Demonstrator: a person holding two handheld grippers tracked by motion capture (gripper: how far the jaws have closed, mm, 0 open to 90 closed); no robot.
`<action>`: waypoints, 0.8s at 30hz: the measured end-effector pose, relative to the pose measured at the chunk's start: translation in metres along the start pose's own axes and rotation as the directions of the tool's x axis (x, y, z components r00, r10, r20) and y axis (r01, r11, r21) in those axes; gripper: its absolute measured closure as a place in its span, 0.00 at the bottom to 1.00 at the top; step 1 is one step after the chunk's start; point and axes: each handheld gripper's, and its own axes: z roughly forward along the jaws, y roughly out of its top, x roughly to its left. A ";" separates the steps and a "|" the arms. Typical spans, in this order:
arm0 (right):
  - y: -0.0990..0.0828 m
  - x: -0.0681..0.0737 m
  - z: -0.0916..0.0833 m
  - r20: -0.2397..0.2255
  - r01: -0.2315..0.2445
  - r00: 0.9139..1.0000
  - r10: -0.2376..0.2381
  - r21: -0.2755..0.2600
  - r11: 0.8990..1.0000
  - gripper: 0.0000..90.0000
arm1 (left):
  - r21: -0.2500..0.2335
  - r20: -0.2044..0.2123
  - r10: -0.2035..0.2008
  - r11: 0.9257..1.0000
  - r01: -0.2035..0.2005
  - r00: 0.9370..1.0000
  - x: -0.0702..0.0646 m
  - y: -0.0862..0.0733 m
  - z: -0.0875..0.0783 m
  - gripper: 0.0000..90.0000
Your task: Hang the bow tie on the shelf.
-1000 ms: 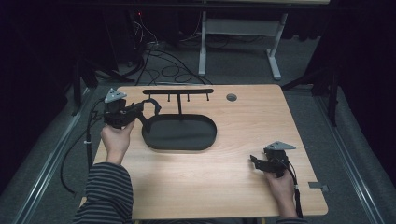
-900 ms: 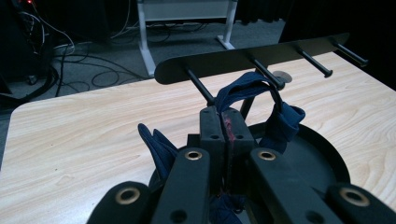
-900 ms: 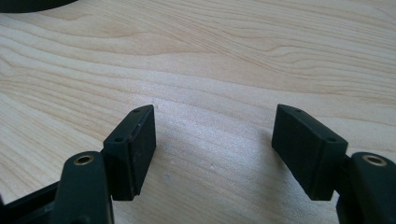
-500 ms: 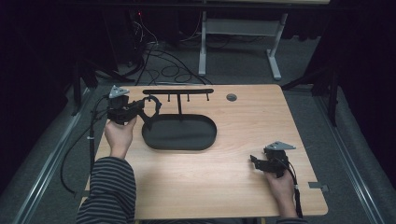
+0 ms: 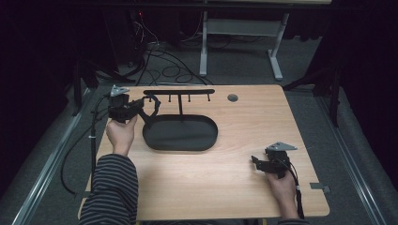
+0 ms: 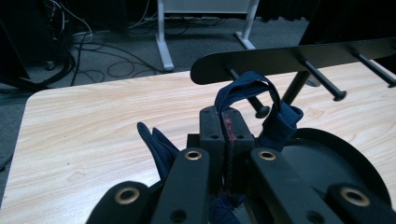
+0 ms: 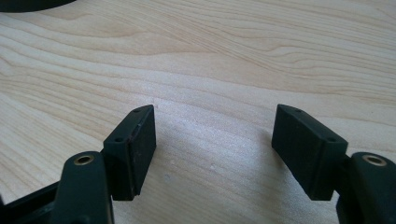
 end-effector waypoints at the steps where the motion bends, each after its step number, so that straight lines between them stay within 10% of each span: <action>1: 0.000 0.000 0.000 0.000 0.000 1.000 0.000 0.000 1.000 0.36 | 0.000 0.000 0.000 1.000 0.000 1.000 0.000 0.000 0.000 0.98; 24: 0.000 -0.001 0.000 -0.004 -0.004 1.000 0.004 -0.001 1.000 0.36 | 0.042 -0.018 0.011 0.999 -0.011 1.000 0.001 -0.003 0.008 0.93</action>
